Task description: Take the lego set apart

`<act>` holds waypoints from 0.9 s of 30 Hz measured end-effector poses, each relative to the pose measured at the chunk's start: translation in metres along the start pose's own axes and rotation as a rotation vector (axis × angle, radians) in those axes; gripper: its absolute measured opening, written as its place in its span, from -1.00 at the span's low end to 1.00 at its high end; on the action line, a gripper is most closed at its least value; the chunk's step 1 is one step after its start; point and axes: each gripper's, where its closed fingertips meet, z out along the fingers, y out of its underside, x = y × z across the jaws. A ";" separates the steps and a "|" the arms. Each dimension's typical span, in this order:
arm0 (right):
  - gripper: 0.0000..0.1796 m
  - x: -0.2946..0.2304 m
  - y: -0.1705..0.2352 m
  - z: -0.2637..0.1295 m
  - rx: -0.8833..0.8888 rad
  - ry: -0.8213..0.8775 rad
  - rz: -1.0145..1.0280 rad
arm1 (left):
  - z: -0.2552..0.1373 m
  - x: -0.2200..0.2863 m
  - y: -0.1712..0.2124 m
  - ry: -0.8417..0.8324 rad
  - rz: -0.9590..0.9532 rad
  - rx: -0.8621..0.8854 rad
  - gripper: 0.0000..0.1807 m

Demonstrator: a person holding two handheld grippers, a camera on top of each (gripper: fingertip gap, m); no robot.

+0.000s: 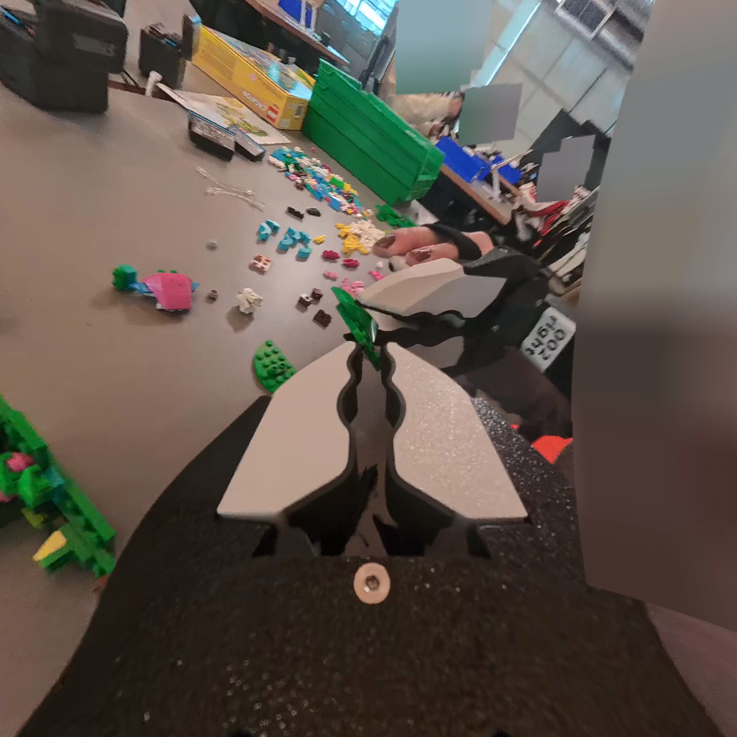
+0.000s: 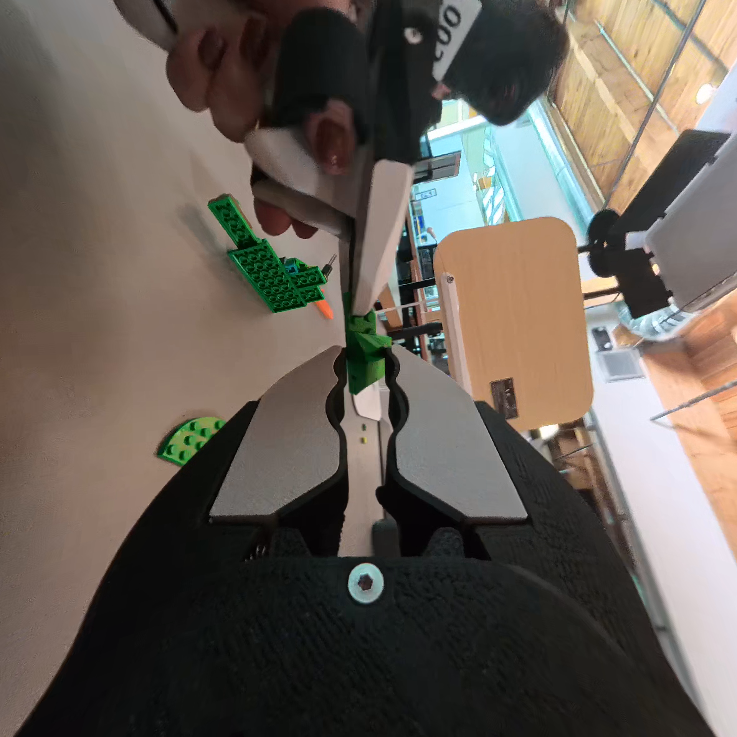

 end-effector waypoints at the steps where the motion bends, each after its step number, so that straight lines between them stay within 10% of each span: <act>1: -0.84 0.000 0.001 0.000 0.003 -0.004 0.048 | 0.001 -0.007 0.000 -0.055 0.035 -0.001 -0.94; 10: -0.60 0.015 0.024 0.004 0.056 -0.070 1.114 | 0.008 -0.027 -0.013 -0.392 0.517 0.024 -0.97; 18: -0.81 -0.008 0.025 -0.007 -0.068 -0.180 0.525 | 0.013 -0.023 0.001 -0.471 0.976 -0.110 -0.97; 27: -0.86 -0.017 0.024 -0.014 -0.165 -0.129 0.159 | 0.020 -0.024 0.011 -0.451 0.994 -0.182 -0.97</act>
